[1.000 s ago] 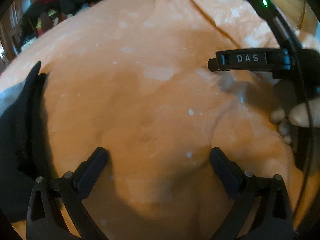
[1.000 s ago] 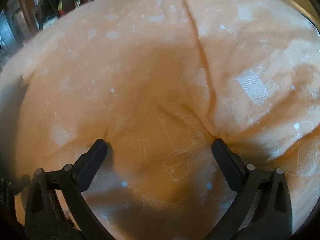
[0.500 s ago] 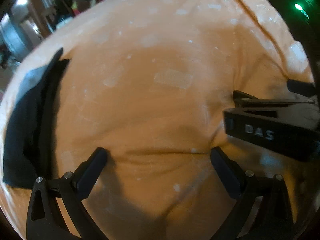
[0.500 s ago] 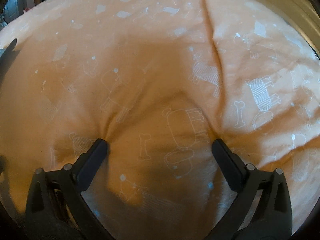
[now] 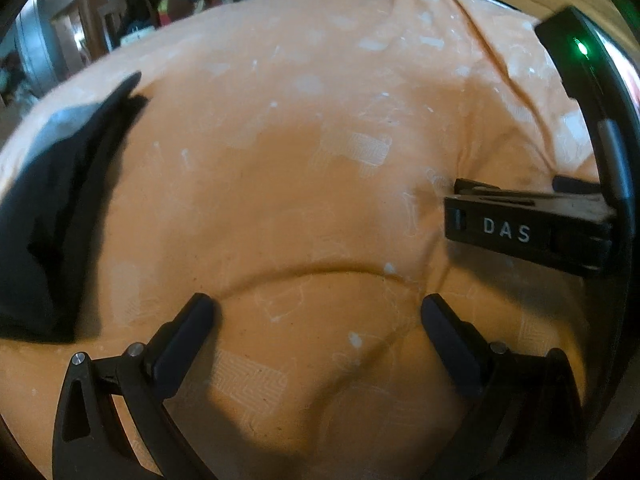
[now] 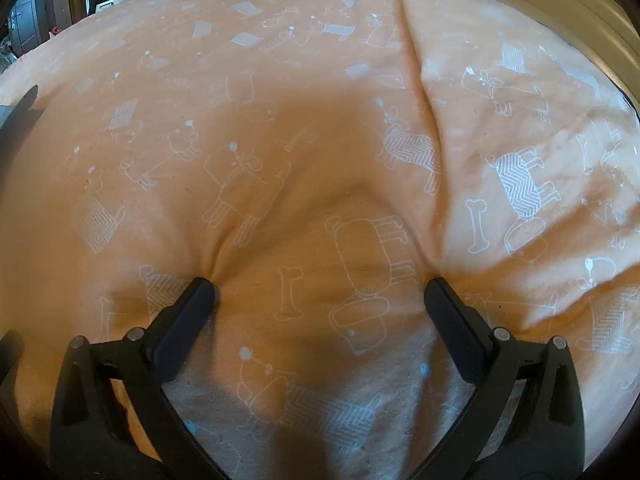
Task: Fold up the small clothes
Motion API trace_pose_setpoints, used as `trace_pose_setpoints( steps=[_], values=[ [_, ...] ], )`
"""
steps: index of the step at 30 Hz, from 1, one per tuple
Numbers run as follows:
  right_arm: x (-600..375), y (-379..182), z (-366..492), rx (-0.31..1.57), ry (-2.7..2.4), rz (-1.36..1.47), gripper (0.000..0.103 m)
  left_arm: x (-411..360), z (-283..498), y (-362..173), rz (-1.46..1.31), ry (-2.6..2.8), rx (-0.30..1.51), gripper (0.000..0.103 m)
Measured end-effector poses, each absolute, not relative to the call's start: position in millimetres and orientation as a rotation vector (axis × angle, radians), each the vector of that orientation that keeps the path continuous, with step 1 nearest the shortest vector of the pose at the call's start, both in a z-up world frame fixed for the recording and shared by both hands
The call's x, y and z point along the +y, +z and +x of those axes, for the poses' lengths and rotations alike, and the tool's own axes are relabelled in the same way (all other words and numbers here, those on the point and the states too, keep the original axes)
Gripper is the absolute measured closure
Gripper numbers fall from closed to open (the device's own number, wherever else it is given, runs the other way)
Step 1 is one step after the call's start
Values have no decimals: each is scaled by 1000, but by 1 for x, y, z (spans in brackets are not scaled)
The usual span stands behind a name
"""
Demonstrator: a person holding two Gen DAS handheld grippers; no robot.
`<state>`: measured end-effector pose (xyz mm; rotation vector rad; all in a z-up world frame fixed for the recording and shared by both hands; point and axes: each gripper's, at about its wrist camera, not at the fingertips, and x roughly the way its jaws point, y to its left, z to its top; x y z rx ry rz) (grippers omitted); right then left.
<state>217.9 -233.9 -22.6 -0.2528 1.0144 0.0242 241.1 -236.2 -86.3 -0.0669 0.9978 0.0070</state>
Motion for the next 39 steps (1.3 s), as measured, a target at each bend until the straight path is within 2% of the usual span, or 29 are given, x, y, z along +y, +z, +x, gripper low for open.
trace_pose_setpoints(
  steps=[6,39],
  values=[
    [-231,-24,219,1015,23,-249,0,-225,253,-90,-132,-28,1014,0],
    [-233,-23,219,1018,2,-239,0,-234,247,-93,-72,8,994,0]
  ],
)
